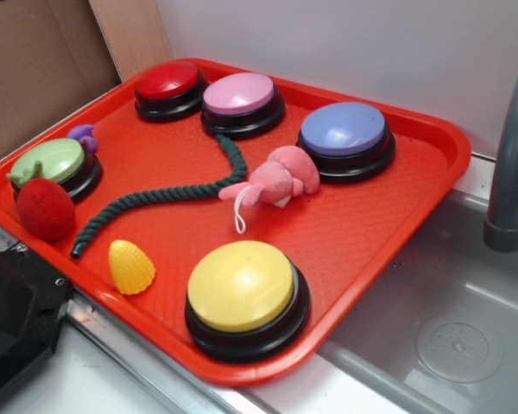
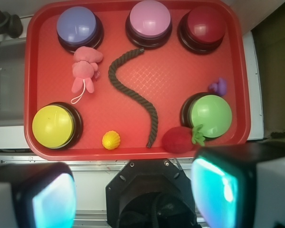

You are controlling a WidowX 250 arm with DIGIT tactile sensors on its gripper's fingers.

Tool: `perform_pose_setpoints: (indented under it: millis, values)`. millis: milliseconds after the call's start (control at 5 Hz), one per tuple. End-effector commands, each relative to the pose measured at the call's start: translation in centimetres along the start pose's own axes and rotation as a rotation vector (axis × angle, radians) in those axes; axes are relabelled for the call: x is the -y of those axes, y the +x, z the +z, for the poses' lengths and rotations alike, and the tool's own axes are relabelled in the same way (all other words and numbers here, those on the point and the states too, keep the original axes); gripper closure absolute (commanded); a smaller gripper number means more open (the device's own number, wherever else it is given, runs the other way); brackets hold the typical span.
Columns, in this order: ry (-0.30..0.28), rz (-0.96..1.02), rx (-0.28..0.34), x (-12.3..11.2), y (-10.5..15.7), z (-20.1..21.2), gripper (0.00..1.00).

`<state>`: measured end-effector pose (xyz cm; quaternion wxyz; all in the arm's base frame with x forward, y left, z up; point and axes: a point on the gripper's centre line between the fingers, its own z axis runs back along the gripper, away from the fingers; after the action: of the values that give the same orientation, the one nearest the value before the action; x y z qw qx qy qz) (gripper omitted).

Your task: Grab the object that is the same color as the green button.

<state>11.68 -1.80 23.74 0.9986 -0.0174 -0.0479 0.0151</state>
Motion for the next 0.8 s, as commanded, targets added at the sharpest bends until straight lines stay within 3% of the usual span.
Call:
perform_pose_setpoints:
  millis: [0,400,600]
  values:
    - [0.0,0.0,0.0,0.0,0.0,0.0,0.0]
    - [-0.056,-0.335,-0.024,0.6,3.6,-4.7,0.0]
    - [0.027,-0.425,-0.001,0.3,5.5,-8.1,0.0]
